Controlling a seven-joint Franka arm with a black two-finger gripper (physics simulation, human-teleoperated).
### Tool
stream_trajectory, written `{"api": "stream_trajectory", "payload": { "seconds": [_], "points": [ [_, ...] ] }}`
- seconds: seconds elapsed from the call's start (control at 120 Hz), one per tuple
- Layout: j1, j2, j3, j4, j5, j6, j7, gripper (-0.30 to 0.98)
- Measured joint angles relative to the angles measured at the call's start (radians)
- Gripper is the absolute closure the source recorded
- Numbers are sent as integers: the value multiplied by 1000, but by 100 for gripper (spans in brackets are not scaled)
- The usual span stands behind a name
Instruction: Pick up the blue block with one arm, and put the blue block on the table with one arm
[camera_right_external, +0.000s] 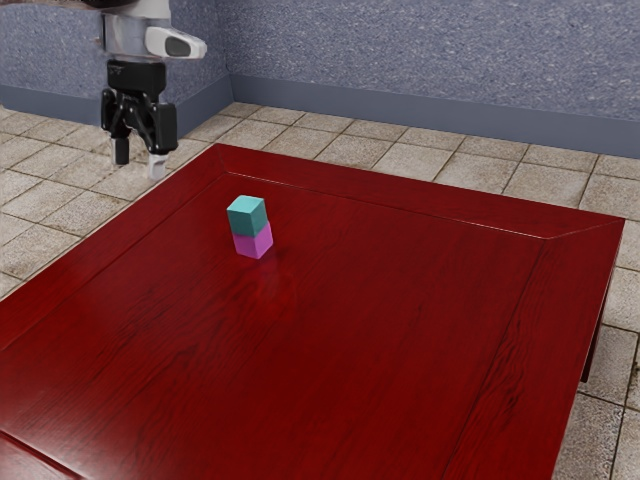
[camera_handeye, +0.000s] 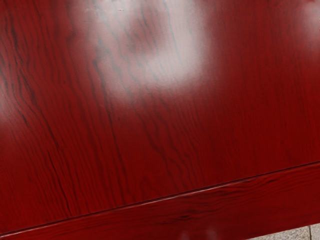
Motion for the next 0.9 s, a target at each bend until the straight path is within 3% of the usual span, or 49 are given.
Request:
{"api": "stream_trajectory", "payload": {
  "seconds": [0.233, 0.317, 0.392, 0.583, 0.675, 0.758, 0.9],
  "points": [
    [0, -13, -1, 4, 6, 150, 106, 0],
    [-8, -143, 0, 36, 55, 146, 125, 0],
    [-11, -170, 1, 55, 99, 141, 68, 0],
    [30, 8, 2, 33, 187, 222, -125, 0],
    [93, 85, 7, -127, 262, 405, -190, 0],
    [164, 176, 8, -228, 265, 603, -239, 0],
    [195, 278, 7, -251, 216, 856, -309, 0]
  ]
}}
